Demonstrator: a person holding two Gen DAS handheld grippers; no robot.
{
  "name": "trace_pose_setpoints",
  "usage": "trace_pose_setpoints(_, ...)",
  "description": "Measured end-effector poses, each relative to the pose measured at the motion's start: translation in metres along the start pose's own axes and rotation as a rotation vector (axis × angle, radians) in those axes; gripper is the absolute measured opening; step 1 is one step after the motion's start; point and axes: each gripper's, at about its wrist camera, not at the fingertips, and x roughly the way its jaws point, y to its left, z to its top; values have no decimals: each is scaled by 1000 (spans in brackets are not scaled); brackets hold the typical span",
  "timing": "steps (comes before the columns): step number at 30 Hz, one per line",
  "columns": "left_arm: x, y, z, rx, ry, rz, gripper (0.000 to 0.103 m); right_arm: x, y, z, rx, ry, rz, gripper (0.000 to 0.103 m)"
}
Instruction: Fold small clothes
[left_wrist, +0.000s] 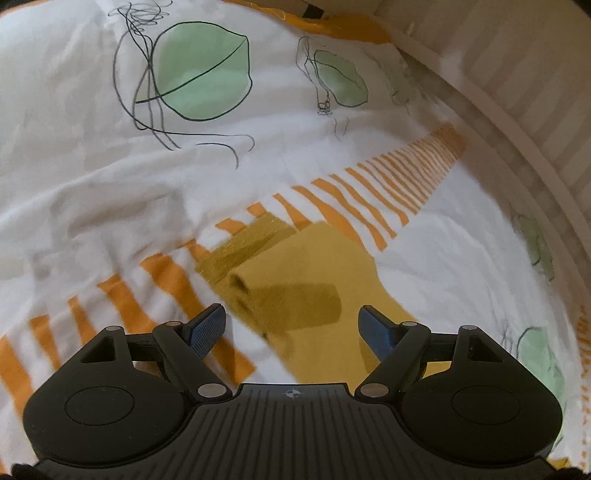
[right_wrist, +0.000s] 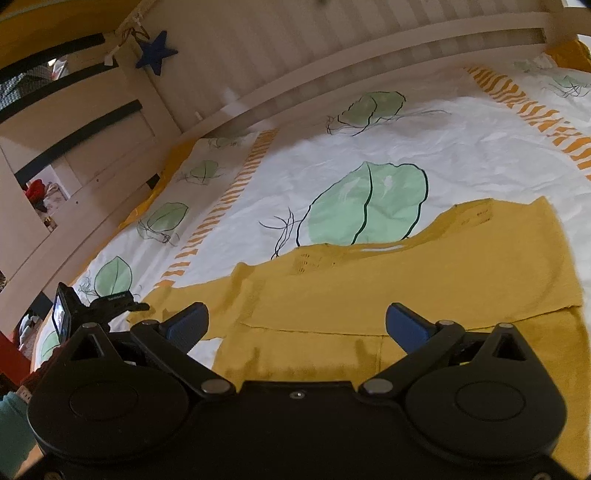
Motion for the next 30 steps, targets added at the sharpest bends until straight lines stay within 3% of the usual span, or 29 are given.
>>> trace_pose_setpoints(4,10,1,6,-24,0,-16,77,7,4,-3,-5,13,-1,103)
trace_pose_setpoints(5,11,2,7,-31,-1,-10,63,9,4,-4,-7,18,2,103)
trace_pose_setpoints(6,12,1,8,-30,3,5,41,10,5,-5,-9,22,4,103)
trace_pose_setpoints(9,13,-3,8,7,15,23,12,13,6,-6,-9,32,7,103)
trace_pose_setpoints(17,-35,-54,4,129,-121,-63,11,9,2,-5,9,39,-7,103)
trace_pose_setpoints(23,-92,-133,-7,292,-191,-215,11,0,-7,0,36,35,-25,103)
trace_pose_setpoints(30,-132,-226,-52,437,-190,-392,11,-15,-26,8,106,20,-51,103)
